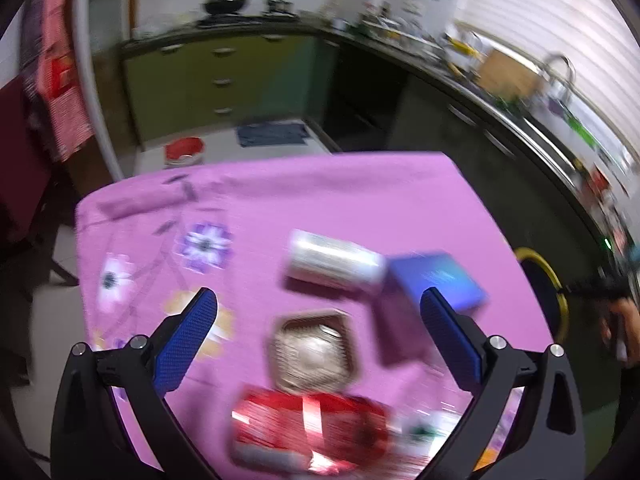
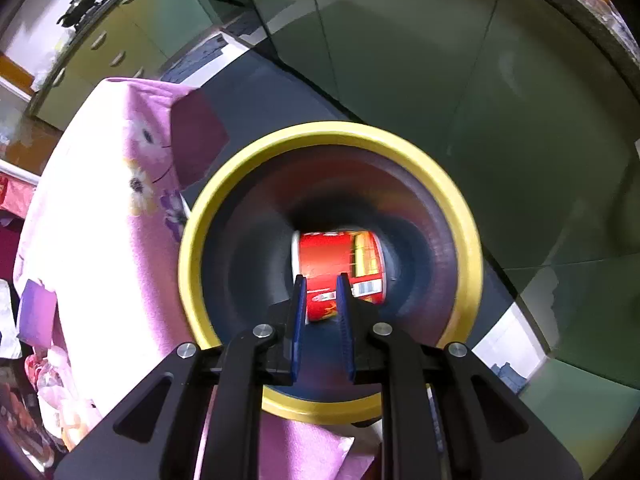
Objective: Collect trash
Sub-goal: 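Reach the left tool to the blue box and grasp it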
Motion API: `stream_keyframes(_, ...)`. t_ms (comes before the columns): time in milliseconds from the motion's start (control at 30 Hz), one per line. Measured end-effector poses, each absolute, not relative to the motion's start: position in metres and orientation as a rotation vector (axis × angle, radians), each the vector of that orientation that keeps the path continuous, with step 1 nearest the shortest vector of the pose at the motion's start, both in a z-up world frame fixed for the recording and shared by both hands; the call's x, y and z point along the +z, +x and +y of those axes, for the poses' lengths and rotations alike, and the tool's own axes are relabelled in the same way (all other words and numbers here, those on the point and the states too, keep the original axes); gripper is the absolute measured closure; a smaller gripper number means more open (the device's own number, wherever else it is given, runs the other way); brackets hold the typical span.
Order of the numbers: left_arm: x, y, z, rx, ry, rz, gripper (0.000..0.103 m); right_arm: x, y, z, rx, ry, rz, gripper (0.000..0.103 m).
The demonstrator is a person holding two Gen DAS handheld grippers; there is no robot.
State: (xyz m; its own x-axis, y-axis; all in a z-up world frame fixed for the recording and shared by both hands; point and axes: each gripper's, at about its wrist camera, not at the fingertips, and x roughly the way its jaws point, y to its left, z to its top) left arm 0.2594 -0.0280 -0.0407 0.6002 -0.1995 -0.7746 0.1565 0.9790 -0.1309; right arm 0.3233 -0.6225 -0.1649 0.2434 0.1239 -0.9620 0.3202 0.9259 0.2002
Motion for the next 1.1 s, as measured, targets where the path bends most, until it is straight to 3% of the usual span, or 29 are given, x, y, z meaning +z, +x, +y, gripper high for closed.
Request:
stream_keyframes(300, -0.06, 0.266, -0.134, -0.124, 0.118, 1.033, 0.006, -0.164, 0.317, -0.605, -0.021, 0.396, 1.309, 0.087)
stream_keyframes(1100, -0.089, 0.291, -0.157, -0.022, 0.062, 1.142, 0.006, -0.186, 0.298, -0.617, 0.068, 0.45, 1.308, 0.087)
